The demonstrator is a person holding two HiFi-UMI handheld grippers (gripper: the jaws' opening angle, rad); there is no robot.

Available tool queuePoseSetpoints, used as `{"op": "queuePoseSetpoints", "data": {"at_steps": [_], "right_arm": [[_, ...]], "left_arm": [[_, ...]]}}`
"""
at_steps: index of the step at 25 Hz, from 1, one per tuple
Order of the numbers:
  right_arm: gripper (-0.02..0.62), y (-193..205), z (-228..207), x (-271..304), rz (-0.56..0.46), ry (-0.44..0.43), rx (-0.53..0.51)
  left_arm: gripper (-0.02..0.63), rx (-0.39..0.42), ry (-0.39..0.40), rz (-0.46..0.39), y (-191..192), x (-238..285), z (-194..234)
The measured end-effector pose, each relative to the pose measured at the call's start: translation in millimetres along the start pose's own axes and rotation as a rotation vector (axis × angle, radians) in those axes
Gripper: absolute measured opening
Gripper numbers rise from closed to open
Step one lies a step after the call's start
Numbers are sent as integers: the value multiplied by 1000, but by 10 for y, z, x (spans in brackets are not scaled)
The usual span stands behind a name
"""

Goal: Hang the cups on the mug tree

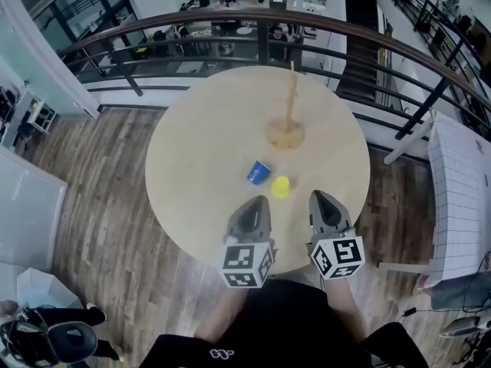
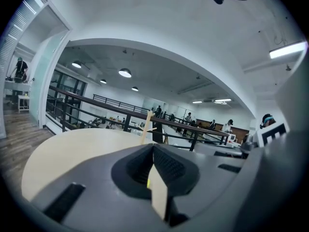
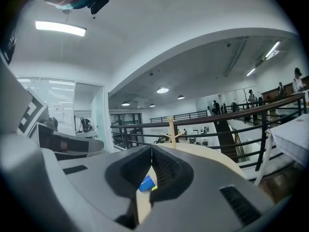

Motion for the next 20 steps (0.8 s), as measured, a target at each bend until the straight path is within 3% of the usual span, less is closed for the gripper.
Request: {"op": "queuePoseSetpoints", "data": {"at_steps": [4,5,6,7,11,14,18,20], "right_arm": [[12,-30,-63,100,-43,-47,14],[58,-29,-69,147,-31,-67,6],[167,-28,-80,204,-9,-88,-3],[219,-30,-98,265,19,-105,-12],[261,-35,-118,532,148,-196,-118],[264,113,-5,759,283,-375,-234],[264,565,217,1091,548,-695,-521],[260,734,285,1249,633,-796,-642]], "left_arm": [[12,-2,-4,18,36,111,18],[12,-4,-6,18,19,129,36],[12,-6,-9,16,-6,148,54],[12,-9,-12,14,-33,168,74],[12,-38,-39,4,-46,224,212],[12,-65,-62,1,-8,229,330],[12,-99,-90,-14,-16,195,469],[12,-118,-109,-23,-13,151,547]]}}
Point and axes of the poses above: the fingertips, and each gripper's own axes: x forward along the fingers, z to its left, y out of its underside, the point moved 4 cm from there along -x, backward along the fingers, and after that the axes turned 10 degrees about -x, right-handed, at the moved point
